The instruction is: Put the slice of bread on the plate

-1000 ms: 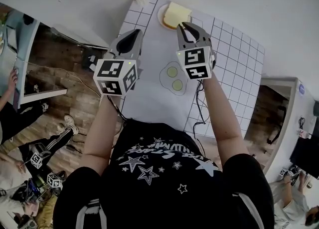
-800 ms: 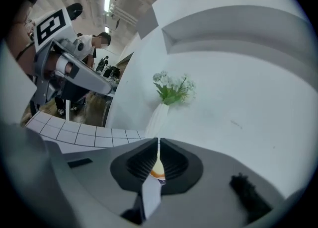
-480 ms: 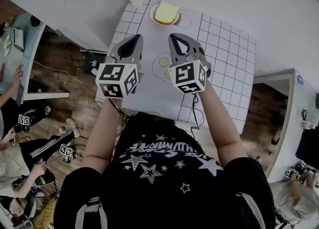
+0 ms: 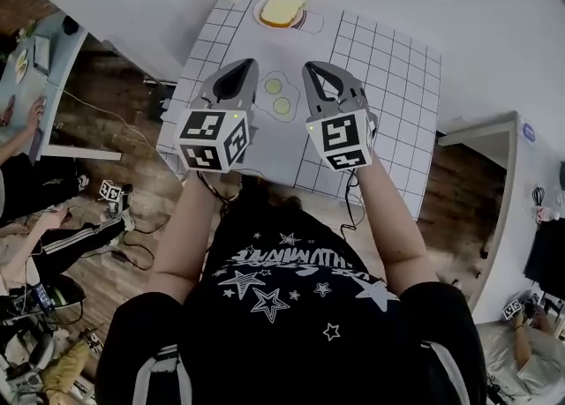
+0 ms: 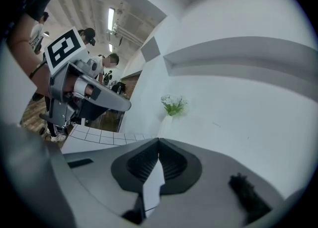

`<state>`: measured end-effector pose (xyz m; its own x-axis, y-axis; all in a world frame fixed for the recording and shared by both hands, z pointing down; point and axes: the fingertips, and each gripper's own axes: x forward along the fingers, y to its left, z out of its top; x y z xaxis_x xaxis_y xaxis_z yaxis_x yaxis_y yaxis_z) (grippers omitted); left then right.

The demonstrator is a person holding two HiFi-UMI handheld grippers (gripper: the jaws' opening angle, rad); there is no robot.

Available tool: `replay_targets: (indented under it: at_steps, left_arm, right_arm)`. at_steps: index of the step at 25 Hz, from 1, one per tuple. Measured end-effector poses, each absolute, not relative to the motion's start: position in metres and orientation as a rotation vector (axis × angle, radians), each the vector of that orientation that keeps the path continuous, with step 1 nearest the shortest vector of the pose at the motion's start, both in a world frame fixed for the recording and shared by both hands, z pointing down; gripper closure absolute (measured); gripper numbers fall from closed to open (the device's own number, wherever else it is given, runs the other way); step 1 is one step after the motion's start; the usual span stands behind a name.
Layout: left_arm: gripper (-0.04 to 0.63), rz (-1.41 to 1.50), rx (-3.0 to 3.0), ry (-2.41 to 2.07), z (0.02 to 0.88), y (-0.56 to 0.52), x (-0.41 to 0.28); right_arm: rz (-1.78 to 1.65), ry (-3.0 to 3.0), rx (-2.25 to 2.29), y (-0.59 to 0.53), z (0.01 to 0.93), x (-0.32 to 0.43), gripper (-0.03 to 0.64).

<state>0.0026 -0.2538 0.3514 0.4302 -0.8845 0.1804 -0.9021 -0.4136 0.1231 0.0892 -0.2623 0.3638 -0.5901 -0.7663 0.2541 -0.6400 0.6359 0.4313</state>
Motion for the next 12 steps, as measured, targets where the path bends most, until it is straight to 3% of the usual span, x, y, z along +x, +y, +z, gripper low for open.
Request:
replay_targets:
  at_steps: [12]
  left_arm:
    - [0.586, 0.175, 2.490, -1.590, 0.351, -0.208, 0.036]
  right_arm:
    - [-0.287, -2.558, 1.148, -0.229, 0.363, 0.118, 0.603]
